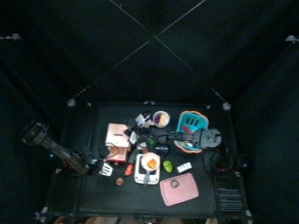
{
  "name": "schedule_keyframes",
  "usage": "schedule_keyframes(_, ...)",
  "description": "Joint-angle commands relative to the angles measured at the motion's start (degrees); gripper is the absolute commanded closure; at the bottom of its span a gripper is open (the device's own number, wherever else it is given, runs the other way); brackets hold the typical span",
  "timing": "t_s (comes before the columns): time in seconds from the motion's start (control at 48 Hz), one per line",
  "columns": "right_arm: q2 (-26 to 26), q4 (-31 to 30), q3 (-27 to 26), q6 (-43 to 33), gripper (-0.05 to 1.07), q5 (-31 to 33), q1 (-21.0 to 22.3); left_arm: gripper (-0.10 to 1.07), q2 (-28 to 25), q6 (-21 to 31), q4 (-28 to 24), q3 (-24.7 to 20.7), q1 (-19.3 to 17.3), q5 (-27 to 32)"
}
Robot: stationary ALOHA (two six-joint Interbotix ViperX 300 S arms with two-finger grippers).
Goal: Grab apple
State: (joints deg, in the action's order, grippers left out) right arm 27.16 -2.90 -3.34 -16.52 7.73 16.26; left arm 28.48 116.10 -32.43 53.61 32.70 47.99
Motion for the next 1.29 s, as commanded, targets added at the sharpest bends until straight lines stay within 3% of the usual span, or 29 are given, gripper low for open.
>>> schedule_keyframes(0.0,-2.64,0.26,-1.76,-0.09,0.82,1.85,-0.26,0.11,2.2,-1.58,-2.46,-0.26,0.35,-0.26)
schedule_keyframes(0.208,-6.68,0.09,-2.9,0.0,0.82,7.21,-1.05,0.11,5.19,-5.62,-10.37,0.62,0.09,-3.87)
schedule_keyframes(0.417,-12.22,0.79,-0.7,-0.09,0.82,12.04,-2.64,0.11,7.12,-5.98,-20.57,2.55,-0.79,-9.76)
schedule_keyframes(0.646,-20.04,5.36,8.53,-0.18,0.81,14.68,-6.42,0.11,12.13,-5.89,-36.21,4.48,-3.96,-9.93)
schedule_keyframes(0.833,-25.14,10.99,16.08,-0.09,0.8,13.27,-7.38,0.11,14.68,-5.98,-41.22,7.65,-10.02,-10.99)
schedule_keyframes(0.979,-27.42,13.8,21.18,-0.26,0.68,14.77,-7.03,0.11,17.14,-6.06,-44.3,8.88,-15.47,-12.57)
schedule_keyframes(1.271,-27.77,15.21,25.14,-0.18,0.23,19.51,-2.72,0.11,20.57,-5.98,-49.04,10.55,-26.19,-13.45)
